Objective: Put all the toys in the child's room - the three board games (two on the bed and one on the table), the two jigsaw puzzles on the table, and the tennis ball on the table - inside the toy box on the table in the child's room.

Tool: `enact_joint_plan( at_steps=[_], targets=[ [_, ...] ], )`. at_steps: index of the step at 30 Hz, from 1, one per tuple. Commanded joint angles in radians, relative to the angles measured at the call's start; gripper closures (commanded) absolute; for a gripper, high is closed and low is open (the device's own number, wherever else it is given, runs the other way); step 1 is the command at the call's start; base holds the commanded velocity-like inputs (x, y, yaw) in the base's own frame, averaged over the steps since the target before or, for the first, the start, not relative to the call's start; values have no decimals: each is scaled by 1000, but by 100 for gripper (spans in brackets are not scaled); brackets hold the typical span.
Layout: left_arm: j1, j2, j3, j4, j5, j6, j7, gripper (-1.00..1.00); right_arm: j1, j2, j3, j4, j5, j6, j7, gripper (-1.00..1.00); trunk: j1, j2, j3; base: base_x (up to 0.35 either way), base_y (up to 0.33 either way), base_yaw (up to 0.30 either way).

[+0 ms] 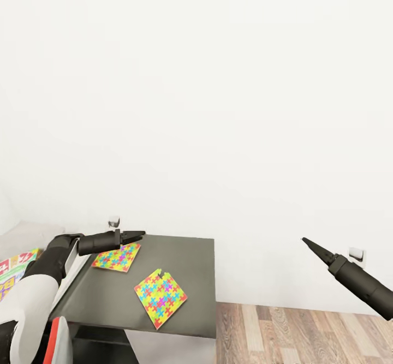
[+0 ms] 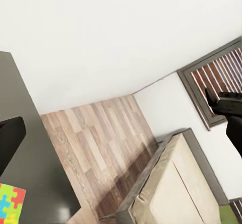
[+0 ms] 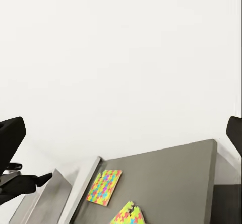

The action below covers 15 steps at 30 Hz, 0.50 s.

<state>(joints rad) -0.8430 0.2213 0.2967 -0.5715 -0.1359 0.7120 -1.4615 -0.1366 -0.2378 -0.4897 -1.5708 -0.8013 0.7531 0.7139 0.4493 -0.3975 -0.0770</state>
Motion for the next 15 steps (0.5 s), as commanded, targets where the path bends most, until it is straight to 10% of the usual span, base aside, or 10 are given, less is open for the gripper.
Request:
enact_joint_plan(
  at_steps=[1, 7, 15],
  targets=[
    [-1, -1, 5, -1, -11, 11, -8, -100, -1, 0, 0, -1, -2, 6, 1, -100, 1, -2, -2, 0, -94, -51],
    [-2, 0, 2, -1, -11, 12, 36, -100, -1, 0, 0, -3, -1, 5, 0, -100, 1, -2, -2, 0, -36, -19],
    [-4, 2, 12, 0, -10, 20, 257, -100, -2, 2, 2, 0, 0, -15, -17, -100, 1, -2, -2, 0, -3, -2]
  ],
)
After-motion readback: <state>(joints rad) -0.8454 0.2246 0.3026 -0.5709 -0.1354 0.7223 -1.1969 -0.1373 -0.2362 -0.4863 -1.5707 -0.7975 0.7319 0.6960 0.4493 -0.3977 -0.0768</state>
